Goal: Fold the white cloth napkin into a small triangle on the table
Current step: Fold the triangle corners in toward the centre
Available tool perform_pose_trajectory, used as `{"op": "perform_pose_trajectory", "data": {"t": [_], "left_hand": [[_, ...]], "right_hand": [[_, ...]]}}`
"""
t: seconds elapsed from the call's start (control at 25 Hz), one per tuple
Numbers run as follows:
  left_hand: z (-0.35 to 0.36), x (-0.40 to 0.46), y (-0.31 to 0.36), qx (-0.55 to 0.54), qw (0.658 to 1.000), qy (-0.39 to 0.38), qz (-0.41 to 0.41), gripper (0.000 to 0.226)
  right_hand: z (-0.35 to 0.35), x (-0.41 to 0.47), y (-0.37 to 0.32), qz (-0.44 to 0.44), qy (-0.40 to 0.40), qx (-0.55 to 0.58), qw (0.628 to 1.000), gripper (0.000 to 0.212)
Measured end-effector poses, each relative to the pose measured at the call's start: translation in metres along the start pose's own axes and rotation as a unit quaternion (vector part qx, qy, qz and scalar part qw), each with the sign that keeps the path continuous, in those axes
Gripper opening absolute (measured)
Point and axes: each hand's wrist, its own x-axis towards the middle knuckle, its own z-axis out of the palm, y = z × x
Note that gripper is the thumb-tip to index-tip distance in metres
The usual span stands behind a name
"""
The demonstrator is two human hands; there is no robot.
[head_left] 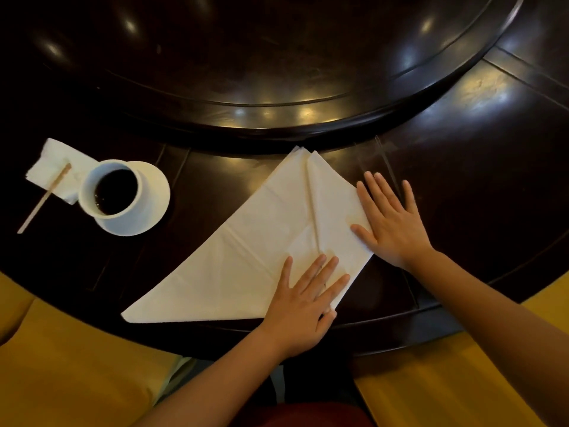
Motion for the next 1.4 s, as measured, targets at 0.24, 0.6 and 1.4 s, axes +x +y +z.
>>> {"op": "perform_pose_trajectory", "data": {"t": [0.24, 0.6, 1.4], "left_hand": [[-0.009, -0.072, -0.055, -0.035, 0.961, 0.084, -0.26, 0.065], [-0.025, -0.157, -0.111, -0.032, 0.887, 0.052, -0.457, 0.058], [-0.123, -0.113, -0.116, -0.631, 0.583, 0.198, -0.472, 0.016]], "right_hand": [[-0.014, -0.007, -0.119, -0.11, 0.043, 0.12, 0.986, 0.062], [0.019, 0.004, -0.188, -0.188, -0.024, 0.075, 0.979, 0.062], [-0.049, 0.005, -0.235, -0.147, 0.018, 0.413, 0.898, 0.038]]}}
